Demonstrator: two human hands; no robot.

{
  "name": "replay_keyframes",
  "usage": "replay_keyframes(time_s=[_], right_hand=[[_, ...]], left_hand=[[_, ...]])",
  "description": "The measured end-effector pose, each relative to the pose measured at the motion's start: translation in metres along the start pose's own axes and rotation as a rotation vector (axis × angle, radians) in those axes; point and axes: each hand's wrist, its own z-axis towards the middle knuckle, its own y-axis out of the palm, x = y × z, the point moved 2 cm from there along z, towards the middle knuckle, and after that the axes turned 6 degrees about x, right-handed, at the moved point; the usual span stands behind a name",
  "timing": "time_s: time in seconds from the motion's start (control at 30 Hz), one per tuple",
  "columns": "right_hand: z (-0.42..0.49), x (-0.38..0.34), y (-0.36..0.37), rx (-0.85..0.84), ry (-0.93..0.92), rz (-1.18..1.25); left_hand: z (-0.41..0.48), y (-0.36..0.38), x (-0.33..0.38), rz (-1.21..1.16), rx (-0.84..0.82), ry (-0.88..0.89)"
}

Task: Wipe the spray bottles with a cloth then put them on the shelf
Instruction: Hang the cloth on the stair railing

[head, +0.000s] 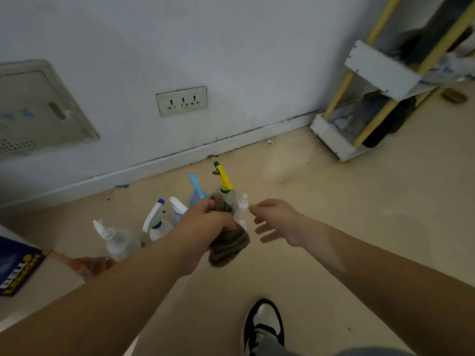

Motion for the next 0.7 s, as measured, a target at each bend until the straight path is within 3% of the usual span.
replay_keyframes(time_s=[0.1,0.17,0.3,0.47,0.7], right_hand=[[-0.076,-0.037,-0.027,-0.250,-0.040,0.086],[-0.120,-0.051,-0.046,-0.263,-0.126,0.051],[-0.194,-0.054,-0.081,-0.139,-0.207,0.034],[-0.254,-0.023,-0.108,0.034,-0.118,0.068],[-0.329,0.017,-0.158,0.207,-0.092,0.311]], left_hand=[[-0.036,0.010,0.026,0.059,-0.219,0.100],[-0.058,0.017,0.044,0.125,-0.324,0.205],[-0.107,0.039,0.074,0.251,-0.424,0.390],[-0.142,0.087,0.067,0.356,-0.439,0.456],[-0.185,0.155,0.069,0.577,-0.470,0.640]])
